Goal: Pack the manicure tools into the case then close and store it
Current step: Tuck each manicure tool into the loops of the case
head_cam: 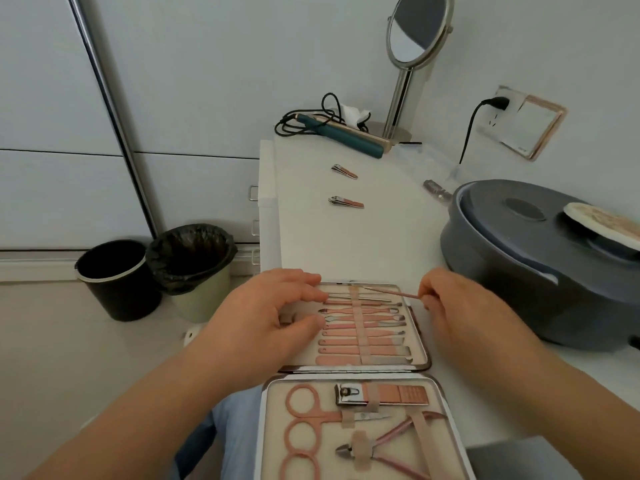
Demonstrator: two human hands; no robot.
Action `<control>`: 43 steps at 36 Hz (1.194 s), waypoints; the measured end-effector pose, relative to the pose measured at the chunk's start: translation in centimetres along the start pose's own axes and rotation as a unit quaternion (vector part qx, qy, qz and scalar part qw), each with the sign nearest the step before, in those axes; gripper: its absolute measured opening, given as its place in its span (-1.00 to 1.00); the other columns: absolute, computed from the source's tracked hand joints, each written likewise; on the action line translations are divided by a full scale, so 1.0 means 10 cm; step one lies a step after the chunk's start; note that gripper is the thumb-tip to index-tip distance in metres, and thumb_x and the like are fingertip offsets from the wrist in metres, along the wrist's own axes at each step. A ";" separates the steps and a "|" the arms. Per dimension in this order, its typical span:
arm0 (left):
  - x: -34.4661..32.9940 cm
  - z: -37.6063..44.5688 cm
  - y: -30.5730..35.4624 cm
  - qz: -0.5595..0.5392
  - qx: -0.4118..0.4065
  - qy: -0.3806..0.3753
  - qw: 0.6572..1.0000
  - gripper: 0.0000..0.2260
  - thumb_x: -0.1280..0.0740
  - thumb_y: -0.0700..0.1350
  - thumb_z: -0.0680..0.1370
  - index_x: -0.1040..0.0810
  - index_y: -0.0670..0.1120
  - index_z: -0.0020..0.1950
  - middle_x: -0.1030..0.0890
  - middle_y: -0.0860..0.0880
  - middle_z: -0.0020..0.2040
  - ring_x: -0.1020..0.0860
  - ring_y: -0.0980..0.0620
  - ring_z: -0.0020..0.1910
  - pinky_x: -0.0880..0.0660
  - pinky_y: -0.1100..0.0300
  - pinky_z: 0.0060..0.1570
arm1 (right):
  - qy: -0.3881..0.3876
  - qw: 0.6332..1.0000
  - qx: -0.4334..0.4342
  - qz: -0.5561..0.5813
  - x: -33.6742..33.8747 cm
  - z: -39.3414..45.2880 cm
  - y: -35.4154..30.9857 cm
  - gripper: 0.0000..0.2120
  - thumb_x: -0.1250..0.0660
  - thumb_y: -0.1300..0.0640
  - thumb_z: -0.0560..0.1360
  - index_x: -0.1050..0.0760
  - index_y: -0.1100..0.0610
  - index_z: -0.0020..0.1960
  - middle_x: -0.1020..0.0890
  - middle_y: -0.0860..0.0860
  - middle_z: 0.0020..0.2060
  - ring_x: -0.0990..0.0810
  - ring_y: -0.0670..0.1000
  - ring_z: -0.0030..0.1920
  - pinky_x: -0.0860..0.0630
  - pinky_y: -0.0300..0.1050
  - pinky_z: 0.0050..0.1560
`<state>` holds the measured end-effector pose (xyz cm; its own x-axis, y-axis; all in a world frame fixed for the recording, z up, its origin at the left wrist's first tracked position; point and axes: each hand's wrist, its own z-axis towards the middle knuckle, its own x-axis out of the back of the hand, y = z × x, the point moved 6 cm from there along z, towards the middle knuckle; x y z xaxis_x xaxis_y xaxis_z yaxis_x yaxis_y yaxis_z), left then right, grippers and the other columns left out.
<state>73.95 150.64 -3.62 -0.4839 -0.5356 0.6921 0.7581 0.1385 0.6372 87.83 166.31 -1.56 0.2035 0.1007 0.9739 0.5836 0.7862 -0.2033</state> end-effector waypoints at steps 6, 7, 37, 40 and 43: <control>0.02 0.05 0.03 0.005 0.009 -0.008 1.000 -0.75 -0.30 0.11 0.38 -0.54 0.22 0.05 -0.37 0.44 0.04 -0.21 0.64 0.06 -0.04 0.71 0.04 | 0.029 1.000 -0.001 -0.012 -0.01 -0.05 0.14 -0.80 -0.06 0.10 0.56 -0.27 -0.04 -0.24 -0.43 -0.09 -0.31 -0.40 -0.11 -0.29 -0.41 -0.17 -0.28; 0.02 0.06 0.05 0.009 0.009 -0.004 1.000 -0.75 -0.30 0.10 0.39 -0.55 0.20 0.06 -0.38 0.41 0.03 -0.20 0.66 0.03 -0.02 0.74 0.01 | 0.032 0.999 -0.002 -0.014 -0.01 -0.05 0.15 -0.80 -0.06 0.10 0.56 -0.28 -0.03 -0.23 -0.43 -0.09 -0.31 -0.41 -0.11 -0.29 -0.42 -0.16 -0.28; -0.15 0.13 0.15 0.097 -0.007 -0.033 0.995 -0.58 -0.17 0.15 0.49 -0.33 0.15 0.34 -0.31 0.18 0.40 -0.11 0.20 0.41 0.11 0.27 0.37 | 0.019 0.998 0.049 -0.047 -0.01 0.01 0.08 -0.85 -0.09 0.11 0.56 -0.41 -0.04 -0.09 -0.48 -0.11 -0.18 -0.42 -0.10 -0.13 -0.42 -0.17 -0.13; -0.16 0.13 0.15 0.095 -0.008 -0.032 0.995 -0.58 -0.18 0.15 0.49 -0.34 0.14 0.34 -0.31 0.18 0.40 -0.11 0.20 0.41 0.12 0.29 0.35 | 0.025 0.997 0.059 -0.040 0.00 0.04 0.05 -0.86 -0.11 0.12 0.55 -0.42 -0.02 -0.12 -0.48 -0.09 -0.19 -0.43 -0.07 -0.13 -0.40 -0.14 -0.14; -0.15 0.13 0.14 0.090 -0.009 -0.030 0.995 -0.58 -0.18 0.14 0.49 -0.33 0.14 0.34 -0.30 0.18 0.40 -0.10 0.20 0.42 0.15 0.32 0.33 | 0.020 0.997 0.064 -0.037 -0.01 0.07 0.01 -0.86 -0.11 0.12 0.55 -0.41 -0.03 -0.11 -0.47 -0.09 -0.18 -0.43 -0.08 -0.13 -0.39 -0.18 -0.15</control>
<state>75.22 152.77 -3.32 -0.3644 -0.4522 0.8141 0.8426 0.2122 0.4950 87.34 166.83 -1.60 0.1957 0.0178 0.9805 0.4936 0.8622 -0.1142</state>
